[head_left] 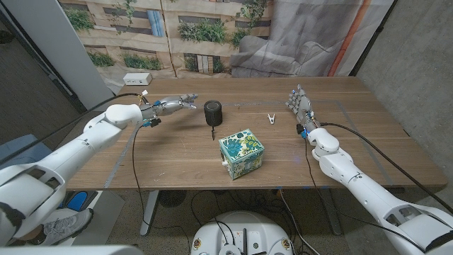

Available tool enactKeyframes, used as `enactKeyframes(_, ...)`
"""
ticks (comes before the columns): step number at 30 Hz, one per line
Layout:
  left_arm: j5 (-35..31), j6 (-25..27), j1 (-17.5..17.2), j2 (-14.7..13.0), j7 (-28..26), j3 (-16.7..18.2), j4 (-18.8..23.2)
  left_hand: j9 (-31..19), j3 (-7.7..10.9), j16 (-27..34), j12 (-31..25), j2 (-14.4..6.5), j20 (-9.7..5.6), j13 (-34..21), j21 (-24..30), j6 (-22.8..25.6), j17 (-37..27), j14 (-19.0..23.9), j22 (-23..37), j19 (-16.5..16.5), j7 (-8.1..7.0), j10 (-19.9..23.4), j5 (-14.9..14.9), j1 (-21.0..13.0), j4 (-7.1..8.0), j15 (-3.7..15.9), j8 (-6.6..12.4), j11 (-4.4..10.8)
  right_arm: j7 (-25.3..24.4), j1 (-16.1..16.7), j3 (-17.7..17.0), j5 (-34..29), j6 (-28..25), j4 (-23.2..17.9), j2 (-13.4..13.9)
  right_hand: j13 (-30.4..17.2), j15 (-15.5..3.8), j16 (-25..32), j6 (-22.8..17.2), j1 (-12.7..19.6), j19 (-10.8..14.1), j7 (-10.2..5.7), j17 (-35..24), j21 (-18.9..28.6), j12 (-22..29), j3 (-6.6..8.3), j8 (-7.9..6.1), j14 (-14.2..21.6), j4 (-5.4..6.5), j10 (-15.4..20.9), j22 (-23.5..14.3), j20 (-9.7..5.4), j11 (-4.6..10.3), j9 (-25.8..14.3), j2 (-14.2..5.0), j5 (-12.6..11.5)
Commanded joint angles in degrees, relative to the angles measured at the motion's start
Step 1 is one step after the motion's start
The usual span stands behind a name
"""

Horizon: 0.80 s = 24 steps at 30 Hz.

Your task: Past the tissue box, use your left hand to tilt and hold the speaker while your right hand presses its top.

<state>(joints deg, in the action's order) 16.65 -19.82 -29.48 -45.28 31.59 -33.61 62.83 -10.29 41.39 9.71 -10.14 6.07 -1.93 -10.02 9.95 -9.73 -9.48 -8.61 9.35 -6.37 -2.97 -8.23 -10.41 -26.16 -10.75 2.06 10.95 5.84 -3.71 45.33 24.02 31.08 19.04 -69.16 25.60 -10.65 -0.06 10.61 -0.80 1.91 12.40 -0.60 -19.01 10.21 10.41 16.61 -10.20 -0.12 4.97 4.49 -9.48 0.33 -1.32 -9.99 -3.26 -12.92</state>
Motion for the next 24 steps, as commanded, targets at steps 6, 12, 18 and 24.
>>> enactKeyframes(6, -10.0, -6.8, 4.2, 1.9, -0.1, -4.8, -5.4, -0.3, 0.4, 0.2, 0.0, 0.5, -2.82, -0.4, -0.2, -2.6, -0.3, -1.0, 0.1, -1.7, 0.63, -1.1, -0.5, -1.4, -0.01, 2.58, -0.04, -0.08, -1.5, 1.6, 0.0, -0.3, -0.1, -1.7, 0.1, -0.2, 0.4, 0.3, 0.4, 0.6, -0.2, -0.33, 0.2, 0.3, 0.4, 0.2, -0.21, -0.3, -0.17, -0.3, -0.1, -0.08, -0.14, -0.1, -0.38, -0.4)
enactKeyframes(12, -12.3, -10.2, 5.5, 3.8, -2.8, -5.8, -9.3, -0.4, 0.52, 0.5, -0.4, 0.6, -2.61, -0.4, 0.0, -2.1, -0.3, -0.3, 0.1, -1.7, 0.74, -0.7, -0.5, -2.1, 0.01, 2.83, 0.51, 0.09, -2.5, 2.9, -0.3, -0.3, -0.6, -3.4, 0.6, -0.2, 0.45, 0.4, 0.4, 0.6, -0.2, -0.39, 0.4, 0.3, 0.4, 0.22, -0.24, -0.3, -0.21, -0.4, -0.1, -0.04, -0.19, -0.1, -0.41, -0.3)
enactKeyframes(18, -14.2, -13.1, 7.3, 5.8, -5.1, -6.9, -13.8, -0.4, 0.69, 0.9, -0.8, 0.7, -2.56, -0.4, 0.3, -1.1, -0.3, 0.8, 0.1, -1.3, -0.15, 0.3, -0.5, -3.2, 0.02, 3.73, 1.26, 0.57, -3.3, 3.9, -0.5, -0.5, -1.0, -4.9, 1.1, -0.2, 0.44, 0.4, 0.4, 0.6, -0.3, -0.43, 0.5, 0.3, 0.4, 0.23, -0.26, -0.3, -0.23, -0.5, -0.1, 0.0, -0.15, -0.1, -0.42, -0.3)
enactKeyframes(24, -14.9, -15.2, 8.8, 7.8, -6.6, -7.8, -18.0, -0.4, 0.89, 1.4, -1.3, 1.1, -2.67, -0.4, 0.7, -0.2, -0.3, 3.0, 0.1, -0.2, -0.45, 1.7, -0.5, -5.0, -0.01, 4.4, 1.97, 1.16, -3.7, 4.6, -0.8, -0.5, -1.0, -5.8, 1.4, -0.2, 0.47, 0.5, 0.4, 0.5, -0.4, -0.47, 0.7, 0.3, 0.4, 0.24, -0.3, -0.3, -0.26, -0.5, -0.1, 0.31, -0.18, -0.1, -0.45, -0.3)
